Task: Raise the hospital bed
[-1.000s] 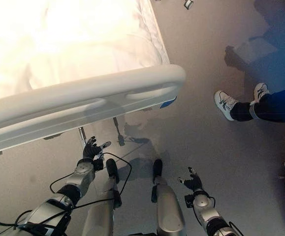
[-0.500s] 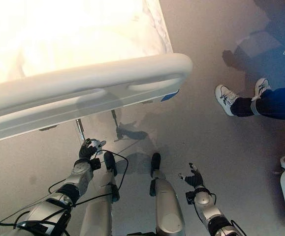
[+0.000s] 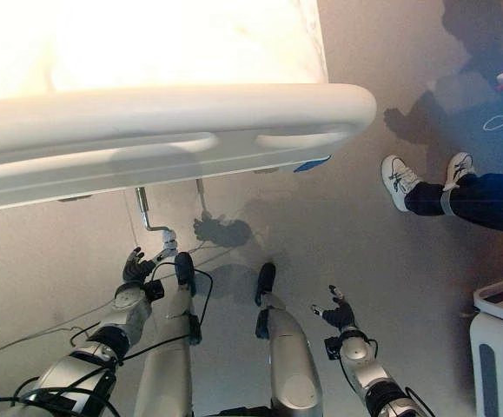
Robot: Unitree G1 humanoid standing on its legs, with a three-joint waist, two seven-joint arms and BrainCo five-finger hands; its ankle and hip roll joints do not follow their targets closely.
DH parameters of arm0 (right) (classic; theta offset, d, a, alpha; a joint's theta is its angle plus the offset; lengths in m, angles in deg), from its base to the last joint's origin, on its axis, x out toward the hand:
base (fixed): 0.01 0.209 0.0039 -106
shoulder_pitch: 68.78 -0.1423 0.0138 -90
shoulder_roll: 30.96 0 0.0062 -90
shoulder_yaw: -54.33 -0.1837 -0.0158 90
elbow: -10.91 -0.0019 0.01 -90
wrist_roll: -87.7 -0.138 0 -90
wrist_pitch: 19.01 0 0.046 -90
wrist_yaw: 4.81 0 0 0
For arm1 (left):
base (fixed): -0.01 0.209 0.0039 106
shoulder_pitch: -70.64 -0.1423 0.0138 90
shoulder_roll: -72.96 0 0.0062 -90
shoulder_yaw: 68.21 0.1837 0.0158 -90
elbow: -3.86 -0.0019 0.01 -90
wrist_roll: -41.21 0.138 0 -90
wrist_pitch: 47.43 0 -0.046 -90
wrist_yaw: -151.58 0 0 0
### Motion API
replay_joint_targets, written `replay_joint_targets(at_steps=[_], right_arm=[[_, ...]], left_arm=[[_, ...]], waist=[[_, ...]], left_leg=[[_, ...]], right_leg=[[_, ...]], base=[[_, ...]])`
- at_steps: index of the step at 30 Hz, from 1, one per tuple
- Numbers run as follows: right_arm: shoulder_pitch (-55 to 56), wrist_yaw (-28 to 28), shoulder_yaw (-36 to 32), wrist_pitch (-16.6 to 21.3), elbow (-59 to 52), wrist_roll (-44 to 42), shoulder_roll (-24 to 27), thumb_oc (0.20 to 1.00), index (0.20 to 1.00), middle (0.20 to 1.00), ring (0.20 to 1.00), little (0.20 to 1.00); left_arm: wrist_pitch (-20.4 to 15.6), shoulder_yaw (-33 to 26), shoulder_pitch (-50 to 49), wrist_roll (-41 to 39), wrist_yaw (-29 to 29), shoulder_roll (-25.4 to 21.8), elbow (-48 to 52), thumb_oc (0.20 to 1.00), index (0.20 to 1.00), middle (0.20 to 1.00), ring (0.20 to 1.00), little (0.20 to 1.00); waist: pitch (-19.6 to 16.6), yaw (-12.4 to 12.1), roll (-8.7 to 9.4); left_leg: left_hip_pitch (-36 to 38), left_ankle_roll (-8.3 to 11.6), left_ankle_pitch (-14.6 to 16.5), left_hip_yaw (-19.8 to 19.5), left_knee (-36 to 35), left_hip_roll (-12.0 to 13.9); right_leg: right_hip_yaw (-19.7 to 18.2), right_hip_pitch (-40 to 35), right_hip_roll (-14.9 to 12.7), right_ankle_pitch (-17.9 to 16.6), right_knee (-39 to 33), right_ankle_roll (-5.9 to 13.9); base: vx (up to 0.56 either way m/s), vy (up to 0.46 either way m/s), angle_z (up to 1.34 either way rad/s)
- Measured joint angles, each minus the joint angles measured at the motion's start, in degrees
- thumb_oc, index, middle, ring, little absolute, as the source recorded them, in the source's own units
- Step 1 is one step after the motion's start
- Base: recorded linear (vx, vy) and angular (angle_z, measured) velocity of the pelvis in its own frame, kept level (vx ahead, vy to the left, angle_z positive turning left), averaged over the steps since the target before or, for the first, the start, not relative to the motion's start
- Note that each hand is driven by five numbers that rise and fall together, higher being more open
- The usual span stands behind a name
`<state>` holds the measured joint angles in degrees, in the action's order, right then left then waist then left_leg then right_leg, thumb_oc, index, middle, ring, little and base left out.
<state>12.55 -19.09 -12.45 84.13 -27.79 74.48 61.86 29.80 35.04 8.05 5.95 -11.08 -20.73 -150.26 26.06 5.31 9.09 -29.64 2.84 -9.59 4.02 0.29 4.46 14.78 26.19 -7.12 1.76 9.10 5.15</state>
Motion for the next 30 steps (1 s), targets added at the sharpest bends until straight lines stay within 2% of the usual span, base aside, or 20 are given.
replay_joint_targets(at_steps=[9,22,30], right_arm=[[0.0,0.0,0.1,0.5,-1.8,-0.9,0.0,1.0,1.0,1.0,1.0,1.0],[-0.4,-0.8,1.3,1.9,-9.5,-2.1,0.3,1.0,1.0,1.0,1.0,1.0],[-0.5,-1.7,1.3,2.4,-10.8,-2.2,0.3,1.0,1.0,1.0,1.0,1.0]], left_arm=[[0.0,0.2,4.0,0.0,0.1,-3.7,0.1,1.0,1.0,1.0,1.0,1.0],[0.0,2.8,15.5,0.2,2.0,-6.1,0.8,1.0,1.0,1.0,1.0,1.0],[0.0,3.9,18.4,0.1,2.7,-6.2,1.3,1.0,1.0,1.0,1.0,1.0]], waist=[[2.2,-0.3,2.7],[2.2,1.6,2.68],[2.2,2.0,2.65]], left_leg=[[-3.2,0.27,-0.8,-2.9,0.1,-0.1],[-11.9,0.04,-2.3,-3.6,-0.3,-0.1],[-13.3,-0.05,-2.4,-2.8,-0.8,-0.1]], right_leg=[[2.2,0.7,0.4,-0.2,-1.1,-0.27],[2.8,9.3,0.5,-1.4,-1.2,-0.92],[2.1,11.5,0.3,-1.4,-0.9,-0.83]], base=[[0.0,-0.006,0.16],[0.0,0.009,0.01],[0.0,0.006,-0.03]])
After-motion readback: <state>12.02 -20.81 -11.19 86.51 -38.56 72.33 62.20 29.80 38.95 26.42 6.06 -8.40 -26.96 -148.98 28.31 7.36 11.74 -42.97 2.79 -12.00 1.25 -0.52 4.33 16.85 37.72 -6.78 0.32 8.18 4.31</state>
